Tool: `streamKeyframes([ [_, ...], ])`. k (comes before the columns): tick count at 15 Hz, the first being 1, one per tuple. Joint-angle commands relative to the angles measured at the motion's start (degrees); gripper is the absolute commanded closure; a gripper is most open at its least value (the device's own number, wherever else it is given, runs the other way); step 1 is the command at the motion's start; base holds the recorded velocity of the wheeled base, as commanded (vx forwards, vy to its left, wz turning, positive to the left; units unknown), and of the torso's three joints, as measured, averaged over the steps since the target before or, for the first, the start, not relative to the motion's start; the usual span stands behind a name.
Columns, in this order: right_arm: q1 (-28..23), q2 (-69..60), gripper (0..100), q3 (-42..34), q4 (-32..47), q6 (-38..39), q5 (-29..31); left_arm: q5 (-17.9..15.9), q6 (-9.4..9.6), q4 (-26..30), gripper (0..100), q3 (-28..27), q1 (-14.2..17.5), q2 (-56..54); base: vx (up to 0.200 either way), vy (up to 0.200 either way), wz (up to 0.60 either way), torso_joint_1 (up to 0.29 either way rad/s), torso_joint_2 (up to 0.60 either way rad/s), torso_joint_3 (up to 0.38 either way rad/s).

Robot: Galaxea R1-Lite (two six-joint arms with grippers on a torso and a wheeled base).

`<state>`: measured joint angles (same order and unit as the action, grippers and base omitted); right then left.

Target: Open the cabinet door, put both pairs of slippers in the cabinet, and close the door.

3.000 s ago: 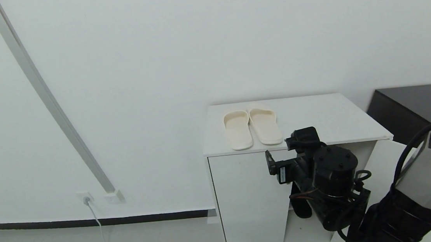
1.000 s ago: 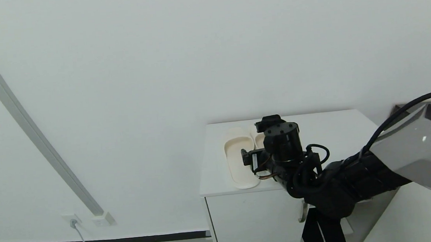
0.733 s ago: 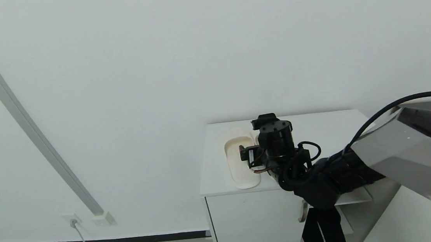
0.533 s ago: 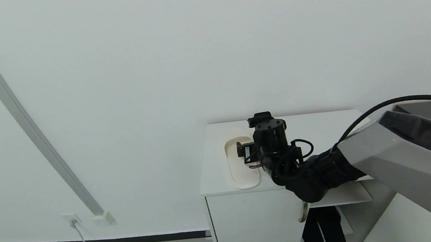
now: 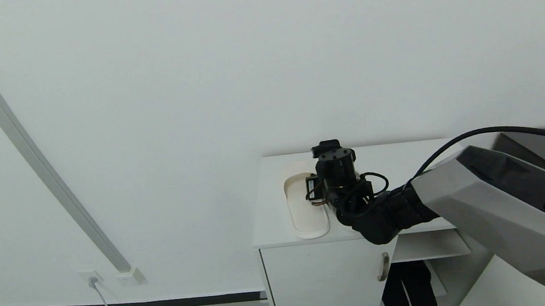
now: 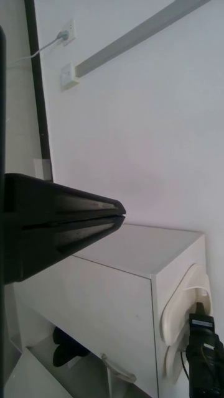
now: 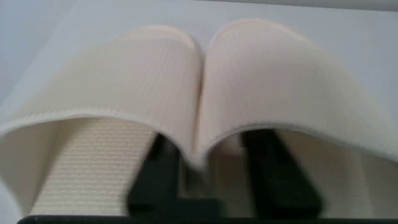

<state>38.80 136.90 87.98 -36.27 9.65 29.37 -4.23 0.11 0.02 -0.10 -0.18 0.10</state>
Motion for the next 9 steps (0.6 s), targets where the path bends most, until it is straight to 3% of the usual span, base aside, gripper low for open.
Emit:
streamKeyframes([
  [1, 0.05, 0.3, 100, 0.17, -0.03, -0.25, -0.01, 0.01, -0.02, -0.02, 100, 0.01, 0.09, -0.01, 0.0, 0.0, 0.0, 0.0, 0.0, 0.0],
  [5, 0.31, -1.55, 100, -0.88, -0.47, -0.6, 0.08, 0.01, -0.02, -0.02, 100, 0.01, 0.01, -0.01, 0.0, 0.0, 0.0, 0.0, 0.0, 0.0],
  [9, 0.66, -14.64, 100, -13.54, -1.35, -0.6, -2.65, 0.01, -0.02, -0.02, 100, 0.01, 0.09, -0.01, 0.0, 0.0, 0.0, 0.0, 0.0, 0.0],
])
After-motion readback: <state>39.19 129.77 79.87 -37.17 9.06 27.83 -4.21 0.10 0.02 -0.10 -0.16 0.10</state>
